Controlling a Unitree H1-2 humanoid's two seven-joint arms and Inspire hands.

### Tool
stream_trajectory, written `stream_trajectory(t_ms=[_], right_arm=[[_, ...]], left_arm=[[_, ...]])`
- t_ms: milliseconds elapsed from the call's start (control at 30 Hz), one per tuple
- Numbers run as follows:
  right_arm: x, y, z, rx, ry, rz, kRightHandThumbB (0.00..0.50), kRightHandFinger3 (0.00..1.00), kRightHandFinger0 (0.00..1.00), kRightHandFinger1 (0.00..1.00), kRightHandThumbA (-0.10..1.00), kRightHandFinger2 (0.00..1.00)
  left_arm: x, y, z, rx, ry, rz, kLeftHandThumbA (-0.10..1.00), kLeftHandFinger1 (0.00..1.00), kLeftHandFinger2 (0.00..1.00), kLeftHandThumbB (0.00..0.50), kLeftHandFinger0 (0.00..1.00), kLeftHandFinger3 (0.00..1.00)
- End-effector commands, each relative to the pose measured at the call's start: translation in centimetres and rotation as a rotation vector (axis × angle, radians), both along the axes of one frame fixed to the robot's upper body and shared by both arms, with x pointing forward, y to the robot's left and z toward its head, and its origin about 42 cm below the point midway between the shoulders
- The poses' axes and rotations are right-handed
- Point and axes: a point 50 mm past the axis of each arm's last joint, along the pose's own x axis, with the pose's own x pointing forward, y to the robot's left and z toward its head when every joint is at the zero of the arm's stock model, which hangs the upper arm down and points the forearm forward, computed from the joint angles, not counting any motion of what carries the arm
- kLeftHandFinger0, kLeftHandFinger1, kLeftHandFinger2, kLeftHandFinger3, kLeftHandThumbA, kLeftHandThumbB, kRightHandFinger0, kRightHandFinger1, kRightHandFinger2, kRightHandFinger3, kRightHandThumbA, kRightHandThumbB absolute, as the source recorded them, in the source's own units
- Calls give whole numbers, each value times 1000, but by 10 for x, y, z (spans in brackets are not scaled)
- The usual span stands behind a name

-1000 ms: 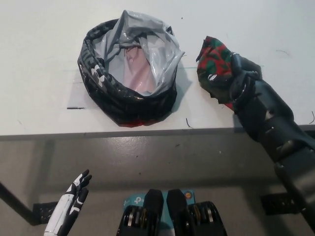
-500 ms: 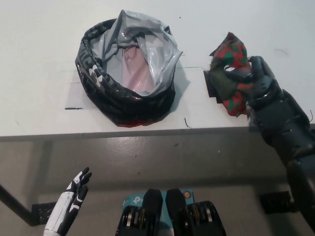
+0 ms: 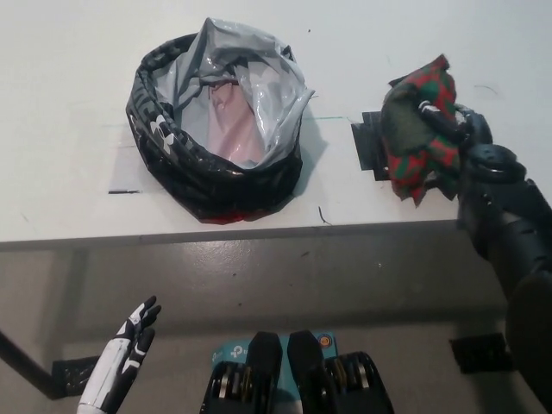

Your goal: The robot uses its right hand to pick up a bag of coffee beans and puts it in the black plastic bag, then the robot grabs the top of the bag and lifts it.

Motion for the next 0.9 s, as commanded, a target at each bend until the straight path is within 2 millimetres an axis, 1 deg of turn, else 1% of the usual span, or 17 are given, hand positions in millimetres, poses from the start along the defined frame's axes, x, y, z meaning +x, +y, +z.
stream_trajectory(t_ms=[0,33,100,200,233,267,300,333,367,433,467,567,667,767,800,833,867], right_arm=[[-9,38,-23,919,-67,-23,121,1000,0,88,-100,638],[-9,40,-23,961,-73,-18,111,1000,0,90,-100,643],[-8,46,-18,1038,-96,-9,112,1000,0,70,-100,656],[-5,50,-11,1085,-119,3,98,1000,0,56,-100,657],[-5,50,-10,1096,-124,7,137,1000,0,71,-100,652],[-3,52,-4,1120,-133,18,121,1000,0,55,-100,665],[-1,53,0,1128,-142,25,126,1000,0,77,-100,700],[0,53,5,1137,-149,32,139,1000,0,88,-100,711],[2,54,11,1148,-160,41,136,1000,0,90,-100,713],[4,54,17,1153,-182,58,124,1000,0,89,-100,711],[6,55,22,1158,-193,66,132,1000,0,100,-100,716],[8,55,31,1171,-208,89,132,1000,0,139,-100,729],[10,56,39,1169,-218,110,121,1000,0,153,-100,733],[15,60,58,1126,-238,171,101,1000,0,134,-100,700],[17,62,69,1107,-250,202,142,719,0,131,-100,690],[18,63,74,1098,-254,216,131,621,0,129,-100,687],[20,65,83,1084,-270,241,140,537,0,123,-100,688]], left_arm=[[1,6,11,-22,-66,-6,1000,1000,1000,315,1000,1000],[1,7,11,-24,-65,-8,1000,1000,1000,313,1000,1000],[1,7,11,-23,-60,-10,1000,1000,1000,315,1000,1000],[1,7,11,-23,-57,-11,1000,1000,1000,306,1000,1000],[1,7,11,-23,-57,-11,1000,1000,1000,300,1000,1000],[1,7,11,-20,-55,-8,1000,1000,1000,303,1000,1000],[1,7,11,-19,-55,-8,1000,1000,1000,303,1000,1000],[1,7,11,-18,-55,-9,1000,1000,1000,300,1000,1000],[1,7,11,-18,-55,-9,1000,1000,1000,299,1000,1000],[1,7,11,-14,-55,-8,1000,1000,1000,312,1000,1000],[1,7,11,-9,-54,-8,1000,1000,1000,312,1000,1000],[-1,7,10,-7,-51,-9,1000,1000,1000,308,1000,1000],[0,7,10,-2,-51,-11,1000,1000,1000,303,1000,1000],[1,6,10,5,-50,-11,1000,1000,1000,299,1000,1000],[1,6,10,6,-50,-12,1000,1000,1000,298,1000,1000],[1,6,10,5,-50,-12,1000,1000,1000,298,1000,1000],[1,6,9,2,-48,-12,1000,1000,1000,299,1000,1000]])
